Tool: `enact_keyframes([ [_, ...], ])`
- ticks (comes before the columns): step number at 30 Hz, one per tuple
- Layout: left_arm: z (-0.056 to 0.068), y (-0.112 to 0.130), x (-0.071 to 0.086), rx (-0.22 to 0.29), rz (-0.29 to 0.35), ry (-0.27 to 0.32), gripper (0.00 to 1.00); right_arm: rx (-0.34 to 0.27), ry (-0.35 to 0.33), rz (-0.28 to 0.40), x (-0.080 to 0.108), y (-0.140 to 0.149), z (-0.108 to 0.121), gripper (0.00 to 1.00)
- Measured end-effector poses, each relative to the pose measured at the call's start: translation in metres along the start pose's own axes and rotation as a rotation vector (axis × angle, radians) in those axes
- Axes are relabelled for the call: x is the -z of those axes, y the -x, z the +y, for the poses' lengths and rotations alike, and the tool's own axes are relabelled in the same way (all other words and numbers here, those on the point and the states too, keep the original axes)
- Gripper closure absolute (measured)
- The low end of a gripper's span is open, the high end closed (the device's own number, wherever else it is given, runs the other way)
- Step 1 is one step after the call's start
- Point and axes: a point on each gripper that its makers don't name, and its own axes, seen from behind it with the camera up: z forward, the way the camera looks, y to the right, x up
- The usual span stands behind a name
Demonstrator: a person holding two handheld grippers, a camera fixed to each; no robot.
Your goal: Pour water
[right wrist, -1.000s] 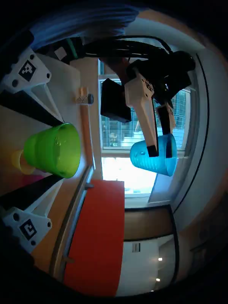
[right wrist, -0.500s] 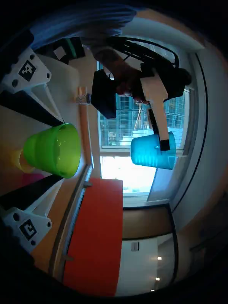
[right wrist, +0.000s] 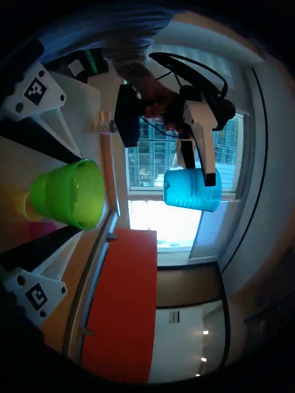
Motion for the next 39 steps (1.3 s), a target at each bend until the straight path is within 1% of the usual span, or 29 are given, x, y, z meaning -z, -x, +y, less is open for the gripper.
enact_keyframes([
  [3, -0.001, 0.007, 0.003, -0.012, -0.011, -0.004, 0.14, 0.0, 0.006, -0.004, 0.002, 0.001, 0.002, 0.11],
  [12, -0.009, 0.027, 0.01, -0.021, -0.03, -0.02, 0.14, -0.01, 0.032, -0.008, 0.014, -0.001, 0.01, 0.11],
  [20, -0.009, 0.038, 0.017, -0.02, -0.039, -0.02, 0.14, -0.011, 0.06, -0.023, 0.028, -0.002, 0.021, 0.11],
  [32, -0.003, 0.054, 0.026, -0.026, -0.05, -0.008, 0.14, -0.011, 0.102, -0.037, 0.05, -0.006, 0.033, 0.11],
  [35, 0.0, 0.059, 0.028, -0.025, -0.051, -0.003, 0.14, -0.007, 0.115, -0.042, 0.058, -0.007, 0.036, 0.11],
  [39, 0.006, 0.066, 0.031, -0.023, -0.057, 0.01, 0.14, -0.005, 0.13, -0.053, 0.068, -0.005, 0.039, 0.11],
])
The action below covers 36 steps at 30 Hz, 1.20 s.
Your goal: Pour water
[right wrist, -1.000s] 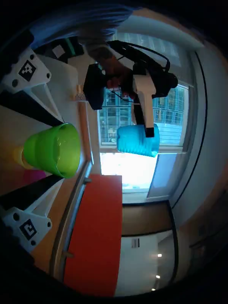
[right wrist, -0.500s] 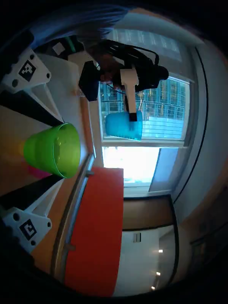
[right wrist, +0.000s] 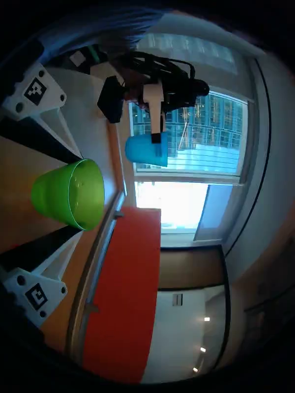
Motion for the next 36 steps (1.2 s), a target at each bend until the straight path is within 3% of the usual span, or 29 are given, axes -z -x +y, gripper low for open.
enact_keyframes([
  [15, 0.03, 0.031, 0.01, -0.002, -0.046, 0.062, 0.13, -0.012, 0.035, -0.041, 0.031, 0.009, 0.012, 0.11],
  [26, 0.035, 0.047, 0.014, -0.017, -0.08, 0.083, 0.13, -0.018, 0.037, -0.059, 0.042, 0.011, 0.016, 0.11],
  [36, 0.043, 0.081, 0.021, -0.047, -0.154, 0.11, 0.13, -0.016, 0.023, -0.13, 0.053, 0.034, 0.018, 0.11],
])
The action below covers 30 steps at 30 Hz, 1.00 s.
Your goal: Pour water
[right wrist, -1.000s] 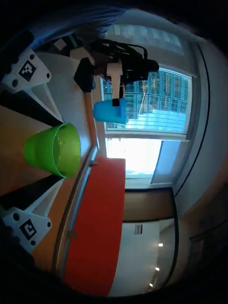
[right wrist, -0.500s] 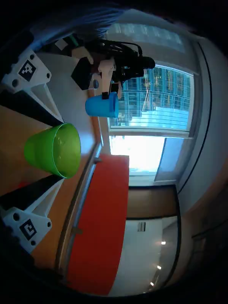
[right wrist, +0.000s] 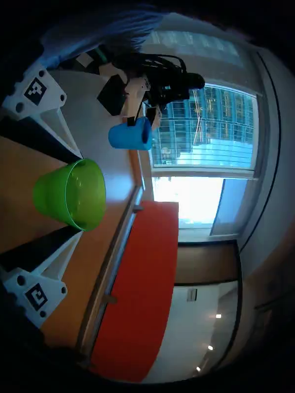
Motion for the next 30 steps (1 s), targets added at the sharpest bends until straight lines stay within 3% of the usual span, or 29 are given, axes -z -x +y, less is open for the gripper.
enact_keyframes([
  [23, 0.025, 0.096, -0.008, -0.052, -0.24, 0.079, 0.13, 0.013, -0.036, -0.164, -0.002, 0.058, 0.001, 0.11],
  [30, 0.025, 0.124, -0.005, -0.064, -0.319, 0.098, 0.13, 0.027, -0.037, -0.22, -0.006, 0.079, 0.005, 0.11],
])
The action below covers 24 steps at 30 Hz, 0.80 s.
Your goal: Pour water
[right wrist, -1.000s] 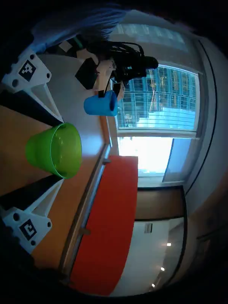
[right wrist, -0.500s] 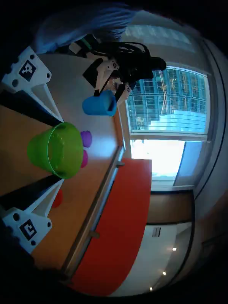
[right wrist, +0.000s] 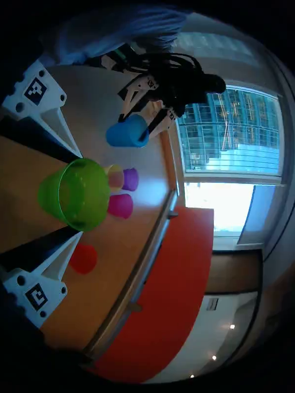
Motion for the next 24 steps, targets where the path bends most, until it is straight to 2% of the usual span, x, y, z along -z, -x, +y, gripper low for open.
enact_keyframes([
  [12, -0.003, 0.043, -0.014, 0.006, -0.125, 0.029, 0.13, 0.013, -0.01, -0.087, -0.016, 0.031, 0.002, 0.1],
  [24, -0.001, 0.069, -0.027, 0.029, -0.173, 0.048, 0.13, 0.001, -0.019, -0.124, -0.026, 0.049, 0.002, 0.1],
])
